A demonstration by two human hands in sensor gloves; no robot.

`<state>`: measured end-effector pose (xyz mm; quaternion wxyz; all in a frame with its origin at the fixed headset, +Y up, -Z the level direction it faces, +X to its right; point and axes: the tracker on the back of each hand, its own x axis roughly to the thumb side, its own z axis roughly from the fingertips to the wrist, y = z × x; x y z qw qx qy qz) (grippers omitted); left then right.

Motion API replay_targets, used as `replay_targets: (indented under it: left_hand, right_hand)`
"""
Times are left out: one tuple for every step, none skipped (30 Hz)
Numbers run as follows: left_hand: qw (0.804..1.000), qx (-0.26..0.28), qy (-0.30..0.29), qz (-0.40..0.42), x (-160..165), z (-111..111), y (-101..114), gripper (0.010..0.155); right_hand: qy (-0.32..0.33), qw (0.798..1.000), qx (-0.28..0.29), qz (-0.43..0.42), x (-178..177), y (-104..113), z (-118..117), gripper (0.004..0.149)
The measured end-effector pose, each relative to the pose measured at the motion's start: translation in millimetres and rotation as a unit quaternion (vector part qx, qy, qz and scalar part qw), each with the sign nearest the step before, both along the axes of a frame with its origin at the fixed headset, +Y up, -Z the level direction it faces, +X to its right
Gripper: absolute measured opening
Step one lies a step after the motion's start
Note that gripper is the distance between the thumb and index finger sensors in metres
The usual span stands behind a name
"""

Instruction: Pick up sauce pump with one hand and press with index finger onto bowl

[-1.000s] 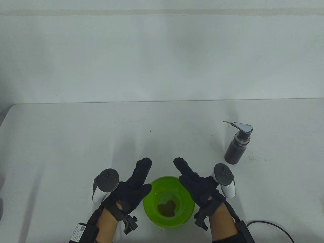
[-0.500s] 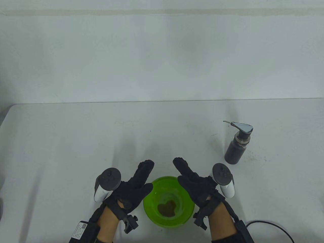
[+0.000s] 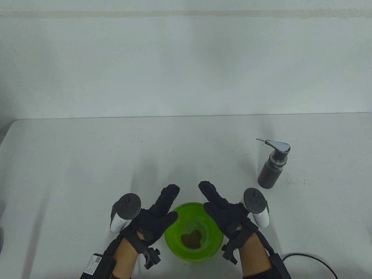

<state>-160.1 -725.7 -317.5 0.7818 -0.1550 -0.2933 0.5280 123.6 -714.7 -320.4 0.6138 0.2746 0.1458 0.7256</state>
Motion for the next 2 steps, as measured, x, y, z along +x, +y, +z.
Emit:
replay_targets:
  left_hand:
    - [1.0, 0.0, -0.002, -0.002, 0.9, 0.6, -0.2, 0.097]
    - [1.0, 0.0, -0.003, -0.003, 1.5, 0.9, -0.6, 0.097]
  right_hand:
    - [-0.001, 1.0, -0.001, 0.0, 0.1, -0.2, 0.3, 0.077]
    - [-0.002, 1.0, 0.0, 0.0, 0.1, -0.1, 0.4, 0.077]
